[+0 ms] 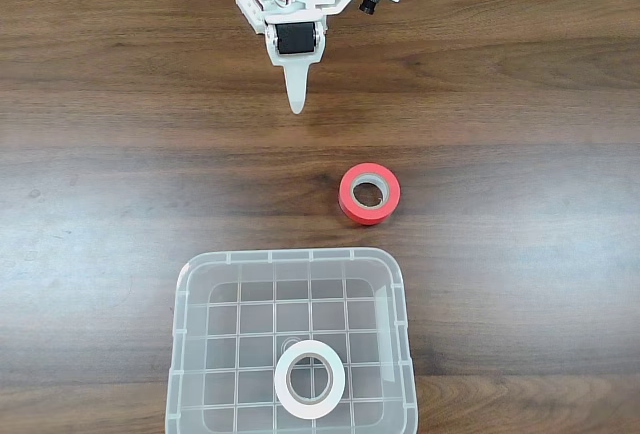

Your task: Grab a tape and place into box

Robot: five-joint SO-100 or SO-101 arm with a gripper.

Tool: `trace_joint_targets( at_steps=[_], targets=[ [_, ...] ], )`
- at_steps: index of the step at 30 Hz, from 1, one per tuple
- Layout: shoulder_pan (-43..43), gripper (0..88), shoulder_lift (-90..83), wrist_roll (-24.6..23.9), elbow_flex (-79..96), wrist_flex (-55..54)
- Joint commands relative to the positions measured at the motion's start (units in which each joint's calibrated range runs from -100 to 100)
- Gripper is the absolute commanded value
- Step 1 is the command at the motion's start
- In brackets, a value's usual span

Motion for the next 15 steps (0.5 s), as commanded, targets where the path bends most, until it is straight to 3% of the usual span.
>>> trace_joint_targets(
  at_steps=[1, 15],
  targets=[
    [0.3, 1.3, -3.3, -0.6, 0.7, -0.7],
    [0.3, 1.3, -6.7, -2.4, 2.2, -0.3]
  ],
)
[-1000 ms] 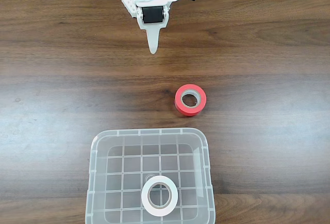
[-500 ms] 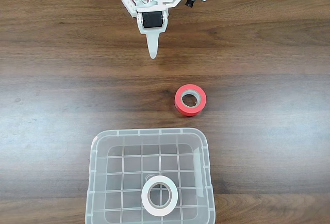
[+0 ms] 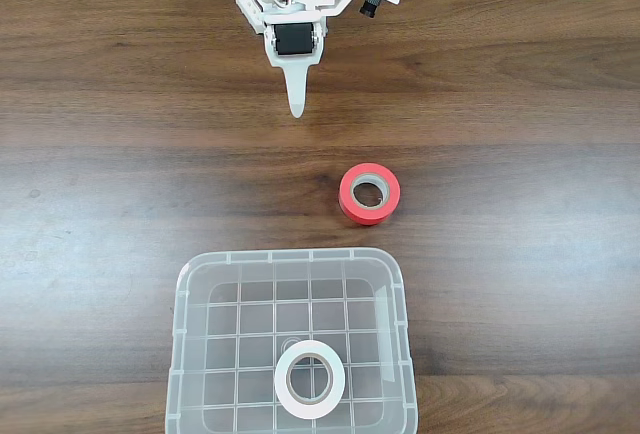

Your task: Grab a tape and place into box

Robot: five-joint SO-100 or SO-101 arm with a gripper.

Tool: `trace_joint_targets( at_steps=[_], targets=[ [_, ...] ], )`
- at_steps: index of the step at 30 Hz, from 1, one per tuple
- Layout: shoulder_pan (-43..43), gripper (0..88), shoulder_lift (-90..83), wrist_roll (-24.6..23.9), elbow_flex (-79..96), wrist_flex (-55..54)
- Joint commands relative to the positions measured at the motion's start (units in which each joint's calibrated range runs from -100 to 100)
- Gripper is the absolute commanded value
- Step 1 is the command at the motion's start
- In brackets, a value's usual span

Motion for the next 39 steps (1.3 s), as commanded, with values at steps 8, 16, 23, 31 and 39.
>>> trace_joint_targets(
  at_steps=[8, 16, 23, 31, 39],
  targets=[
    [0.8, 1.3, -1.0, -1.5, -0.7, -0.3],
    [2.4, 2.0, -1.0, -1.1, -0.7, -0.3],
    [2.4, 2.0, -0.9, -1.1, -0.7, -0.3],
    [2.4, 2.0, -0.9, -1.1, -0.7, -0.3],
    [2.4, 2.0, -0.9, -1.1, -0.7, -0.3]
  ],
)
